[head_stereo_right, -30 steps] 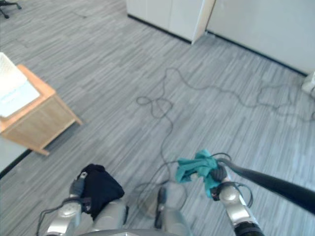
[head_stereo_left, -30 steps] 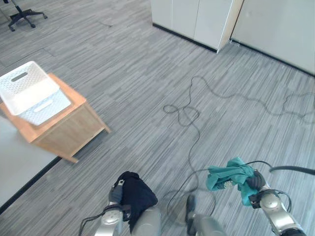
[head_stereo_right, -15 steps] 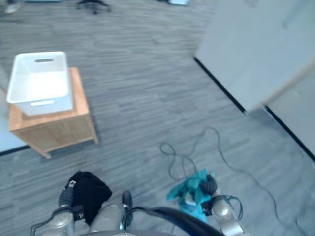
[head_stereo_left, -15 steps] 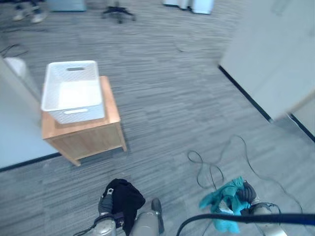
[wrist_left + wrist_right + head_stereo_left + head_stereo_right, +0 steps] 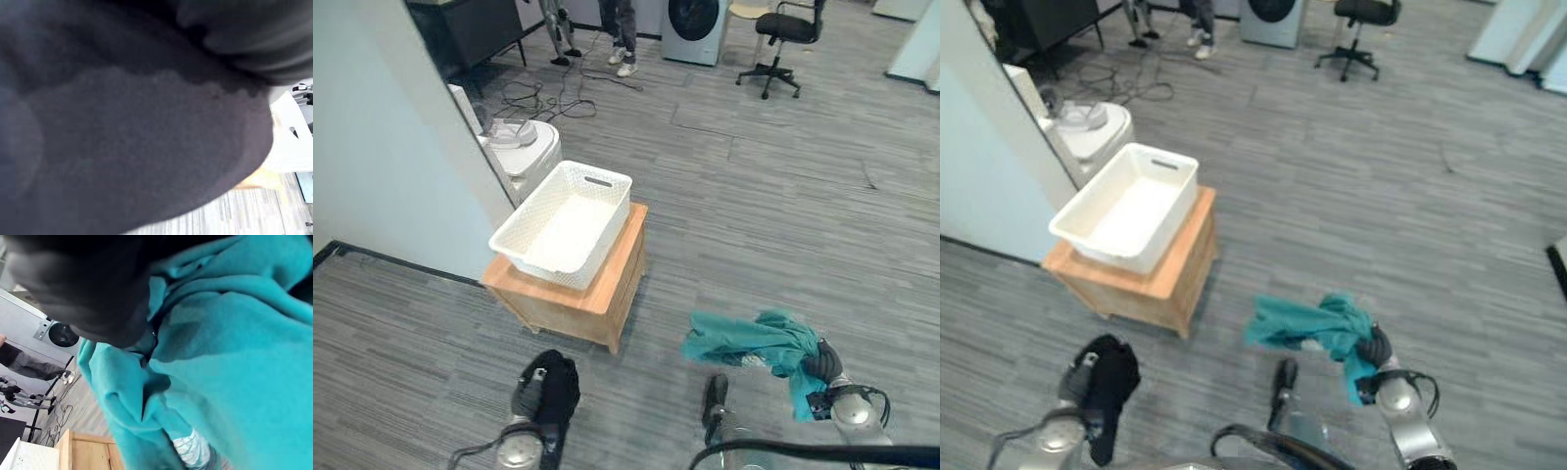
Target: Tidy up the quilt and then pick up the clothes from the bed and put them into the laundry hamper.
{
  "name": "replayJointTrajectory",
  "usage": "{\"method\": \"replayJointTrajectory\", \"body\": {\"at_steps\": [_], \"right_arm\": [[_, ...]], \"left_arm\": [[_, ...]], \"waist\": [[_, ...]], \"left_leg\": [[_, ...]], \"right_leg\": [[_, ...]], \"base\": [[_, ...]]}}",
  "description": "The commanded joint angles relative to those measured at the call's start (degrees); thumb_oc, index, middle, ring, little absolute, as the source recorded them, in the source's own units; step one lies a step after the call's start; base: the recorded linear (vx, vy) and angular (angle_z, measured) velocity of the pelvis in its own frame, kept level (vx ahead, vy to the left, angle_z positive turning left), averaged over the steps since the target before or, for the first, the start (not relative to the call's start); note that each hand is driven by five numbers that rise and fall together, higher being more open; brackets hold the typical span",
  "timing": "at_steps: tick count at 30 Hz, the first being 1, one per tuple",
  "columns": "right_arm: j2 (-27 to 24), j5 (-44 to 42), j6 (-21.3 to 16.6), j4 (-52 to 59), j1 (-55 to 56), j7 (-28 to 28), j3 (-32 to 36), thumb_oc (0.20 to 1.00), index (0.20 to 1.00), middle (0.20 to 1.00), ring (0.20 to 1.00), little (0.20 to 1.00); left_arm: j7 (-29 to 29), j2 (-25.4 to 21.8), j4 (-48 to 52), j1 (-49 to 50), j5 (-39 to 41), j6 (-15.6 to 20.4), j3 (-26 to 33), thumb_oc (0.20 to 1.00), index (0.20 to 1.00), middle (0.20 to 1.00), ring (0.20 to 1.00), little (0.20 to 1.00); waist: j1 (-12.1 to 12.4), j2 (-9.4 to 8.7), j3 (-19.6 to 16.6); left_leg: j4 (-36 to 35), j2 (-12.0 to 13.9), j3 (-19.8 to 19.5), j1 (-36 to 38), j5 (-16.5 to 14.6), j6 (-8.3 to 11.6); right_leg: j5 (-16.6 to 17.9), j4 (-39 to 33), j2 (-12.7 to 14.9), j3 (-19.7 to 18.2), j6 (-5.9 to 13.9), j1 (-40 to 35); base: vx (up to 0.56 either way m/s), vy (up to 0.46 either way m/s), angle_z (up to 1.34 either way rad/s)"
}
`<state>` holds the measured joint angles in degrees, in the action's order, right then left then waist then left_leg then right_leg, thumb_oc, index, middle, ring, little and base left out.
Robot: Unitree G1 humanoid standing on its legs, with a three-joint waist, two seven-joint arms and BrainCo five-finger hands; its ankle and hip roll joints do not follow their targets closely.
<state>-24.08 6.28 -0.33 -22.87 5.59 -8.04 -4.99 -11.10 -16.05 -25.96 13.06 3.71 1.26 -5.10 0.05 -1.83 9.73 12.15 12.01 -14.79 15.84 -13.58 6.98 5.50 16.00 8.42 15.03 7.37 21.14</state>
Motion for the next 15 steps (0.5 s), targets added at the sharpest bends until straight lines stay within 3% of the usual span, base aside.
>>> {"method": "replayJointTrajectory", "body": {"at_steps": [1, 2, 3, 4, 5, 8, 10, 11, 12, 13, 14, 15], "right_arm": [[-3.35, -0.71, -3.82, 5.69, -2.71, 0.09, -0.25, 0.200, 0.200, 0.200, 0.200, 0.200], [-3.79, -0.63, -3.79, 5.63, -3.23, -0.45, -0.43, 0.200, 0.200, 0.200, 0.200, 0.200], [-3.75, -0.64, -3.80, 5.60, -3.30, -0.46, -0.41, 0.200, 0.200, 0.200, 0.200, 0.200], [-4.66, -0.40, -3.91, 5.19, -5.07, -0.40, -1.22, 0.200, 0.200, 0.200, 0.200, 0.200], [-4.69, -0.42, -3.97, 5.19, -5.80, -0.17, -1.61, 0.200, 0.200, 0.200, 0.200, 0.200], [-5.33, 1.21, -4.31, 6.05, -7.33, 0.96, -3.62, 0.200, 0.200, 0.200, 0.200, 0.200], [-5.45, 2.07, -4.54, 5.80, -8.30, 0.90, -4.06, 0.200, 0.200, 0.200, 0.200, 0.200], [-5.30, 2.39, -4.48, 5.45, -8.69, 0.66, -4.12, 0.200, 0.200, 0.200, 0.200, 0.200], [-5.30, 2.41, -4.52, 5.36, -8.74, 0.63, -4.14, 0.200, 0.200, 0.200, 0.200, 0.200], [-5.15, 2.78, -4.45, 5.04, -9.19, -0.62, -3.47, 0.200, 0.200, 0.200, 0.200, 0.200], [-5.12, 2.80, -4.43, 5.00, -9.14, -0.69, -3.46, 0.200, 0.200, 0.200, 0.200, 0.200], [-4.68, 2.61, -4.64, 6.01, -7.95, -1.18, -2.45, 0.200, 0.200, 0.200, 0.200, 0.200]], "left_arm": [[-0.78, -3.64, 6.72, -2.71, -0.30, 3.42, 2.10, 0.200, 0.200, 0.200, 0.200, 0.200], [-0.99, -3.37, 7.46, -2.35, 0.36, 3.63, 2.49, 0.200, 0.200, 0.200, 0.200, 0.200], [-0.99, -3.41, 7.50, -2.40, 0.36, 3.60, 2.51, 0.200, 0.200, 0.200, 0.200, 0.200], [-0.97, -2.67, 8.36, -1.36, 2.45, 4.80, 3.45, 0.200, 0.200, 0.200, 0.200, 0.200], [-0.97, -2.67, 8.52, -0.99, 2.68, 4.92, 3.74, 0.200, 0.200, 0.200, 0.200, 0.200], [-0.85, -2.48, 9.18, 0.90, 2.78, 5.46, 4.19, 0.200, 0.200, 0.200, 0.200, 0.200], [-0.66, -2.33, 9.59, 1.35, 2.40, 5.35, 4.35, 0.200, 0.200, 0.200, 0.200, 0.200], [-0.58, -2.28, 9.41, 1.04, 2.04, 5.19, 4.21, 0.200, 0.200, 0.200, 0.200, 0.200], [-0.59, -2.26, 9.41, 1.03, 2.02, 5.17, 4.21, 0.200, 0.200, 0.200, 0.200, 0.200], [-0.32, -2.30, 9.07, -0.03, 1.43, 4.51, 3.53, 0.200, 0.200, 0.200, 0.200, 0.200], [-0.31, -2.31, 9.03, -0.07, 1.40, 4.42, 3.46, 0.200, 0.200, 0.200, 0.200, 0.200], [0.22, -2.94, 8.54, -1.25, 0.73, 3.76, 2.48, 0.200, 0.200, 0.200, 0.200, 0.200]], "waist": [[2.80, -2.51, 4.38], [4.19, -3.36, 5.64], [4.01, -3.57, 5.58], [7.00, -2.88, 6.64], [8.22, -2.58, 6.63], [11.46, -1.45, 5.47], [12.81, -0.93, 4.22], [13.11, -0.60, 3.67], [13.20, -0.71, 3.67], [12.53, -0.57, 2.79], [12.53, -0.72, 2.90], [10.66, -0.67, 1.69]], "left_leg": [[28.41, -6.38, 8.54, -10.43, 17.54, 1.84], [37.12, -6.45, 10.72, -16.43, 16.25, 0.89], [37.47, -6.73, 10.59, -16.96, 16.36, 0.80], [38.95, -5.40, 15.02, -24.24, 13.81, -0.34], [36.69, -5.03, 17.07, -26.49, 12.93, -0.24], [16.69, -6.27, 22.16, -28.51, 11.99, -1.71], [3.74, -5.67, 28.51, -29.62, 14.57, -2.37], [0.41, -4.98, 32.23, -30.06, 16.56, -2.35], [-0.12, -5.13, 32.40, -29.80, 16.84, -2.34], [-4.34, -1.68, 43.00, -28.69, 18.44, -1.74], [-4.49, -1.94, 43.00, -28.27, 18.04, -1.55], [-9.36, -0.75, 50.56, -23.67, 18.52, -3.71]], "right_leg": [[2.91, -17.50, 1.24, -2.07, 0.04, -15.00], [1.61, -18.56, 1.22, -1.38, -0.98, -17.75], [1.77, -18.56, 1.50, -1.26, -0.95, -17.49], [-1.06, -20.46, 0.02, -0.75, -1.50, -22.23], [-2.15, -20.84, -0.11, -0.77, -1.27, -23.78], [-5.50, -21.00, -1.03, -0.49, -0.21, -27.62], [-9.11, -21.00, -2.29, 1.13, 0.07, -31.13], [-10.00, -21.00, -3.24, 1.90, -0.11, -31.98], [-10.02, -21.00, -3.12, 1.81, -0.12, -31.94], [-12.59, -21.00, -4.80, 4.93, -0.20, -35.15], [-13.03, -20.94, -4.63, 4.95, -0.14, -35.50], [-13.13, -18.79, -5.96, 8.07, -0.14, -36.41]], "base": [[0.56, -0.577, 0.38], [0.20, -0.304, -0.01], [0.35, -0.277, -0.25], [0.42, -0.163, -0.37], [0.66, -0.168, -0.69], [0.54, 0.028, -0.85], [0.49, 0.033, -0.03], [0.28, 0.012, 0.37], [0.46, -0.008, 0.49], [0.36, -0.019, 0.53], [0.59, 0.023, 0.87], [0.26, 0.042, 0.88]]}}
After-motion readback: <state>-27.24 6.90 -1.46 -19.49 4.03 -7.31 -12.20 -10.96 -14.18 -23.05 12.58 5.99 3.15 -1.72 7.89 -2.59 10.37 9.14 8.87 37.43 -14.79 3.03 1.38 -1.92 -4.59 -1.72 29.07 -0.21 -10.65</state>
